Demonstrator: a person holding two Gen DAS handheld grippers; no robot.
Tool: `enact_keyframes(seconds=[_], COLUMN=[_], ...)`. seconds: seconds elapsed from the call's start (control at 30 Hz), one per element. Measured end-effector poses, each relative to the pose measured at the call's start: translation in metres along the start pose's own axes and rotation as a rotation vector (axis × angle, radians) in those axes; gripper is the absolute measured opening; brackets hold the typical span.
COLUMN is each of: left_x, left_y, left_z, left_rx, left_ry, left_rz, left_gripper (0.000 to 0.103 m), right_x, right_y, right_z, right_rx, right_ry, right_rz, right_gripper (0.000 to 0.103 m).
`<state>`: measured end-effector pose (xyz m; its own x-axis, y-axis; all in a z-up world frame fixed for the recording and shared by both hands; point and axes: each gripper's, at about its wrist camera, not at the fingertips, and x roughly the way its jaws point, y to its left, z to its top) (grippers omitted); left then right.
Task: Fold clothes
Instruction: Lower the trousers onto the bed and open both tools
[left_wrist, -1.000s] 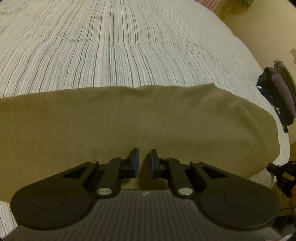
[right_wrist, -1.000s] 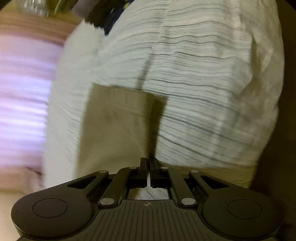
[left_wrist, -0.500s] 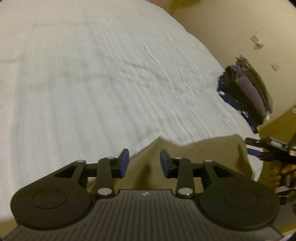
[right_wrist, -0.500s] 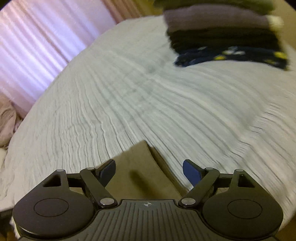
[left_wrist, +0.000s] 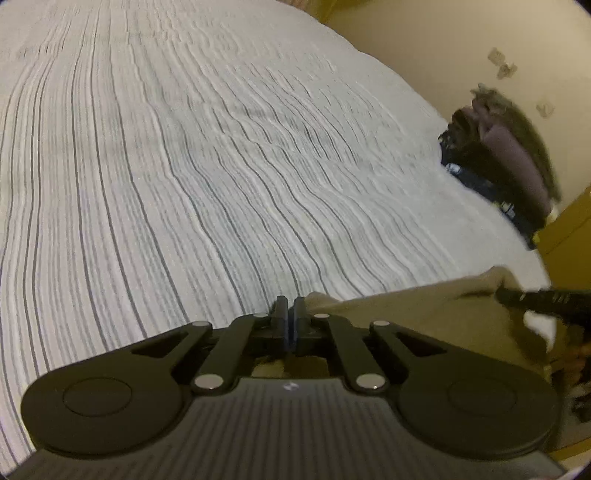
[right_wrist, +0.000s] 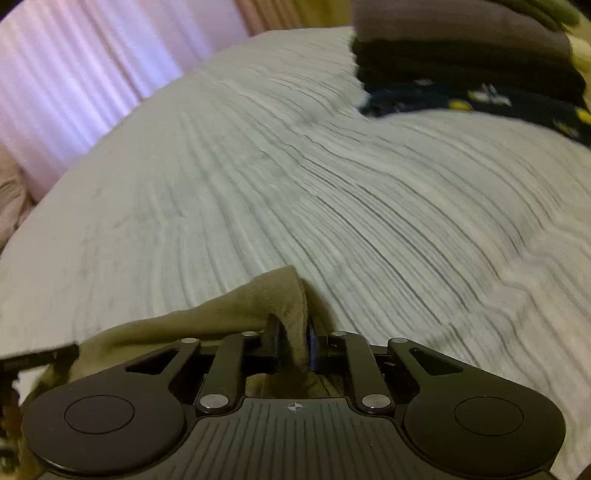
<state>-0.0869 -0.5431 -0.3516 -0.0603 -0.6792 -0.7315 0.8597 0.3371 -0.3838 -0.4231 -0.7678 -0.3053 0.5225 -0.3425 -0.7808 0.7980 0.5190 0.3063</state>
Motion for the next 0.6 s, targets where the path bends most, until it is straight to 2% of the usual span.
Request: enact_keyframes(seconds=[0.03,0.07,0.1,0.17,0.2,0.33,0.43,0.53,0.6], left_x=[-0.009,-0.019,-0.029,-0.06,-0.075,-0.108,-0.093,-0.075,-0.074], left_y=[-0.003,-0.003,-0.002,0.008,0.011,0.002,-0.011,0.004,0.026], left_z=[0.001,0.003,0.004,0.001,-0.003,-0.038,-0.061,-0.06,-0.051], left_rx=[0.019,0.0,-0.019,-0.102,-0.118,-0.05,0.071,0.077,0.034], left_ry=[-0.022,-0.056,-0.09,-0.159,-0.169,-0.073,-0.003,-0.072,-0.135], left_rz=[0.021,0.04,0.058,0.098,0.11,0.081,0.067,0.077,0.094], left_gripper=[0.002,0.002,0.003,0.004,0.004,0.003,0.003,0.003,0.004], right_x=[0.001,-0.003,-0.009,-0.023,-0.029,-0.056,-0.037,-0.008,0.004], right_y=[0.002,0.007,0.013,0.026,0.032,0.058,0.083,0.088,0.072], right_z=[0.0,0.0,-0.002,-0.006,-0.008,-0.015,-0.03,-0.037,-0.033], right_rx=[0.009,-0.001,-0.024,-0.07,-0.092,-0.183,-0.32,-0.427,-0.426], right_ry=[-0.002,-0.013,-0.031,-0.067,-0.084,-0.155,-0.096,-0.09,-0.121], right_rz=[-0.021,-0.029,-0.029,-0.029,-0.029,-0.029,0.038,-0.009,-0.082], right_gripper=[0.045,0.055,0.071,0.072,0.071,0.071,0.07,0.069,0.067])
